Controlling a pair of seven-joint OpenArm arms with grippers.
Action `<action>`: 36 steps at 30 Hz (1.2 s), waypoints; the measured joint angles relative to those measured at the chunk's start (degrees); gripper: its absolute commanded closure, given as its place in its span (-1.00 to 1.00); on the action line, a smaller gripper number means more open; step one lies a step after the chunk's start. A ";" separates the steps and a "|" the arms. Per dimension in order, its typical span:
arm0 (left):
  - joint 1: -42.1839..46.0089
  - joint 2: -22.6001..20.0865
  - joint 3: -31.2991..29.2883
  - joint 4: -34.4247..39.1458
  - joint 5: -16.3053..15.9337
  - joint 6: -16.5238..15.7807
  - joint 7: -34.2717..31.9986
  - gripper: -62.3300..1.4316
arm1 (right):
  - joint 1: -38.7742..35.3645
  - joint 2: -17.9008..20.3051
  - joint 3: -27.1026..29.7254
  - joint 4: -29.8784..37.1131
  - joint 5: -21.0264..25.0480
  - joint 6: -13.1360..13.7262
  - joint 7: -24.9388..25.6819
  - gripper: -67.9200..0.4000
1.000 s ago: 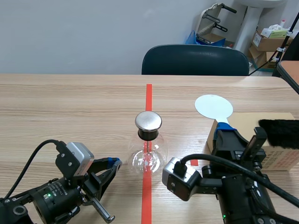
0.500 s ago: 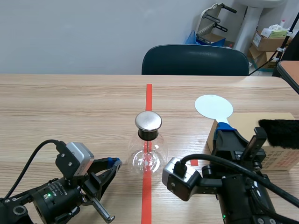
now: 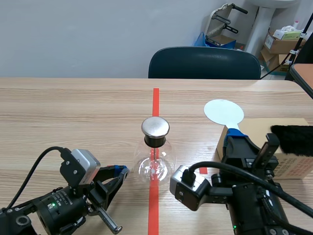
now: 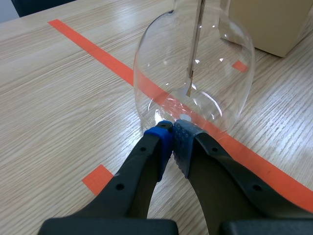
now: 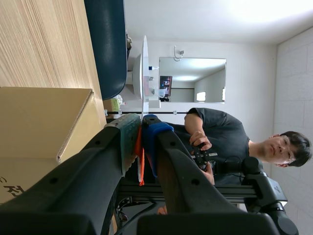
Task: Do the electroscope experiment
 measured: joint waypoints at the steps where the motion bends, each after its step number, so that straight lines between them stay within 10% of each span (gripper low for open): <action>1: 0.00 0.11 0.00 0.00 0.02 -0.02 0.00 0.88 | 0.00 0.00 0.00 0.00 0.00 0.00 0.00 0.96; 18: 0.02 0.11 0.00 0.00 0.02 -0.02 0.00 0.87 | 0.00 0.00 0.00 0.00 0.00 0.00 0.66 0.96; 36: 0.02 0.11 0.00 0.00 0.02 -0.02 0.00 0.88 | 0.00 0.00 0.00 0.00 -0.48 0.00 20.79 0.96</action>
